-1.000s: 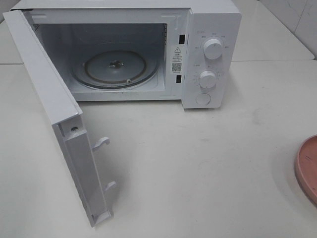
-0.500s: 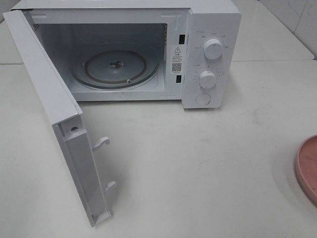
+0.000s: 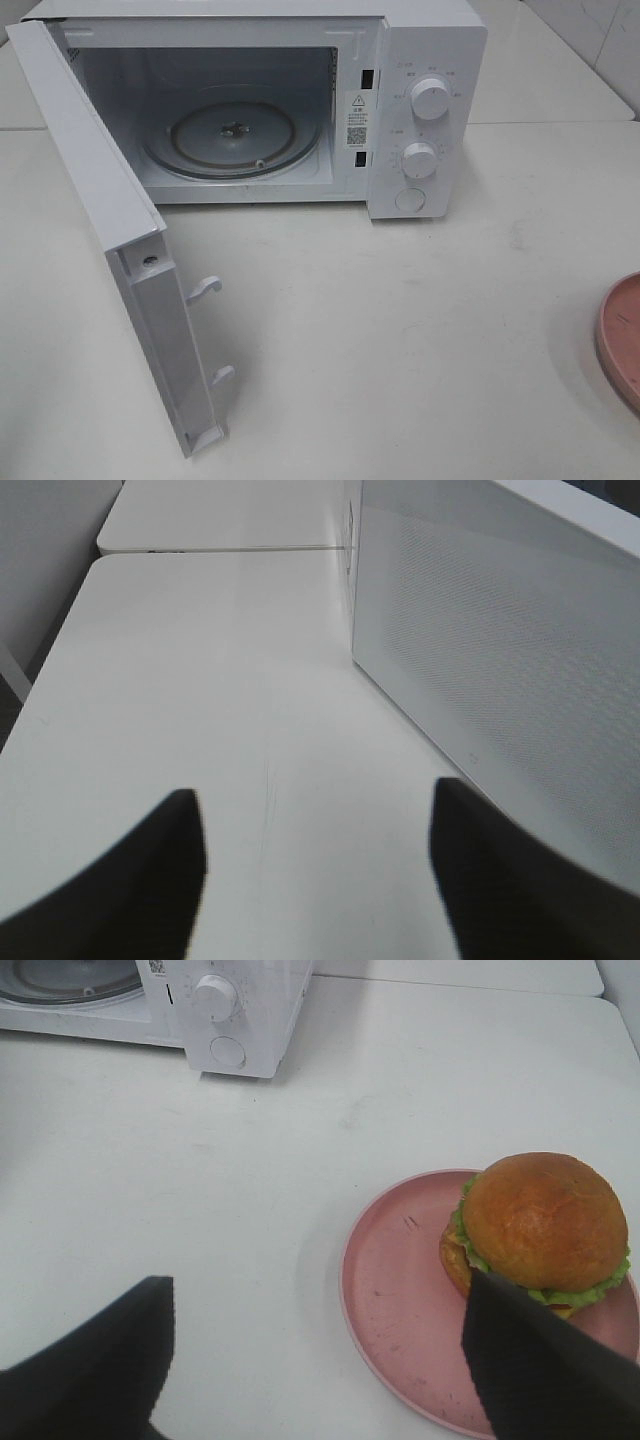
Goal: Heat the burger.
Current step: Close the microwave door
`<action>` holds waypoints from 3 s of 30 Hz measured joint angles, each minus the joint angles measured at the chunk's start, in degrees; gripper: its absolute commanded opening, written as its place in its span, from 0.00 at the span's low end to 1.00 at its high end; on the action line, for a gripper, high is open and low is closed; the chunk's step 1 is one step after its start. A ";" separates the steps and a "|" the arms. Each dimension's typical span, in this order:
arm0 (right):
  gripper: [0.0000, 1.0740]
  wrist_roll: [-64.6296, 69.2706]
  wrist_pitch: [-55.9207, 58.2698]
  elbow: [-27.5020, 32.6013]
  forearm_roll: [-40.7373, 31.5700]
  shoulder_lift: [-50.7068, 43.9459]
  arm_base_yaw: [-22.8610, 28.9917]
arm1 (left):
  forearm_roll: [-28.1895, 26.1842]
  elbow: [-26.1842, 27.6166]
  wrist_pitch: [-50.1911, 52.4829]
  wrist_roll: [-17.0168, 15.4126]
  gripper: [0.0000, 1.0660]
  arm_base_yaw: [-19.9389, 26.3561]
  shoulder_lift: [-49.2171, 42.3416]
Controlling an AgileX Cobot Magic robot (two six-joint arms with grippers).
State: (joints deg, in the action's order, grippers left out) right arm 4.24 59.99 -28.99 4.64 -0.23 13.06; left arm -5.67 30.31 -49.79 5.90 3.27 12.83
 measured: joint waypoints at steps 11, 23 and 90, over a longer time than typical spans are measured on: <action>0.71 0.00 0.00 0.00 0.00 0.00 0.00 | -0.92 -2.01 11.86 0.23 0.00 0.00 12.61; 0.71 0.06 0.00 0.00 0.00 0.00 0.00 | -5.79 -13.98 43.09 5.21 0.00 0.00 22.00; 0.71 0.06 0.00 0.00 -0.06 0.00 0.00 | -9.85 1.72 98.26 1.43 0.00 -37.36 83.08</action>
State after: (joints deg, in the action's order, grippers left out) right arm 4.30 59.99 -28.99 4.58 -0.23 13.06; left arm -15.53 32.03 48.47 7.33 -34.09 95.91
